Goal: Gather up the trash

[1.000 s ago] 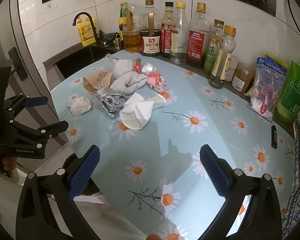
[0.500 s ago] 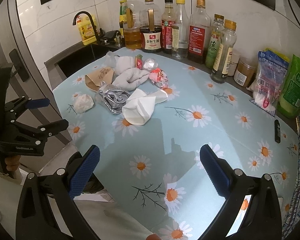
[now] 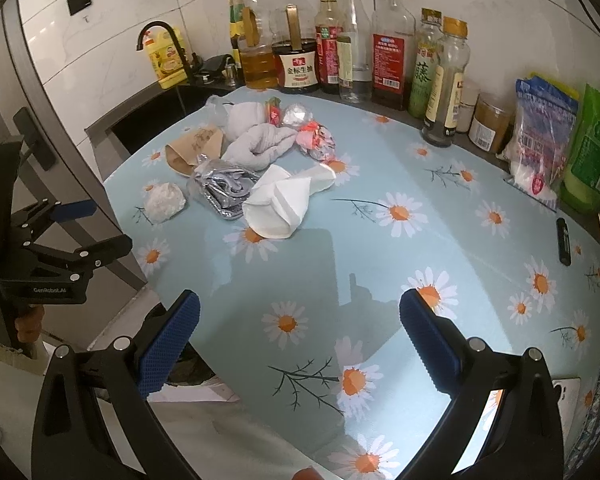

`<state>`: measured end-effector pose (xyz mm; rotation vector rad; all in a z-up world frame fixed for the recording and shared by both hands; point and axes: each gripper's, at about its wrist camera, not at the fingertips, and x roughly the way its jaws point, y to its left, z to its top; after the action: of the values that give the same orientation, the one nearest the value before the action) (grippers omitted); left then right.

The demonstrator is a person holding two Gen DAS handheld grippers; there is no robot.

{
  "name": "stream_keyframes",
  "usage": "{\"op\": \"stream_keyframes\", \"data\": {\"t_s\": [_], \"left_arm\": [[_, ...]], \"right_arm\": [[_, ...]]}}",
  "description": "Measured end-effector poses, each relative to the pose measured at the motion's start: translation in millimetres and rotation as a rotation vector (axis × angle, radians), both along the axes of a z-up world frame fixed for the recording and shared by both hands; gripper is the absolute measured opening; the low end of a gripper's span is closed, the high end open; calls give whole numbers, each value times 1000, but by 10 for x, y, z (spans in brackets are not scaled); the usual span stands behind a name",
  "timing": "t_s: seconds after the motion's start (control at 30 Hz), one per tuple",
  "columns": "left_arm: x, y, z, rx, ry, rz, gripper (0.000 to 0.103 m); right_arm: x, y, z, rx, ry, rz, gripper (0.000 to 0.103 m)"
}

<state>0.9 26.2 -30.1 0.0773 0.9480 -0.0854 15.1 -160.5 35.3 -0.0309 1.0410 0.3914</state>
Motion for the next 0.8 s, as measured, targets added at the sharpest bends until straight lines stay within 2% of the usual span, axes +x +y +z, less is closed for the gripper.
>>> {"op": "stream_keyframes", "data": {"t_s": [0.37, 0.53, 0.8], "left_arm": [[212, 212, -200, 25, 49, 5, 97], [339, 285, -291, 38, 70, -20, 97], [627, 394, -432, 46, 101, -64, 97]], "right_arm": [[173, 177, -139, -45, 32, -6, 99], [292, 316, -223, -84, 30, -12, 99], [555, 516, -474, -106, 91, -23, 99]]}}
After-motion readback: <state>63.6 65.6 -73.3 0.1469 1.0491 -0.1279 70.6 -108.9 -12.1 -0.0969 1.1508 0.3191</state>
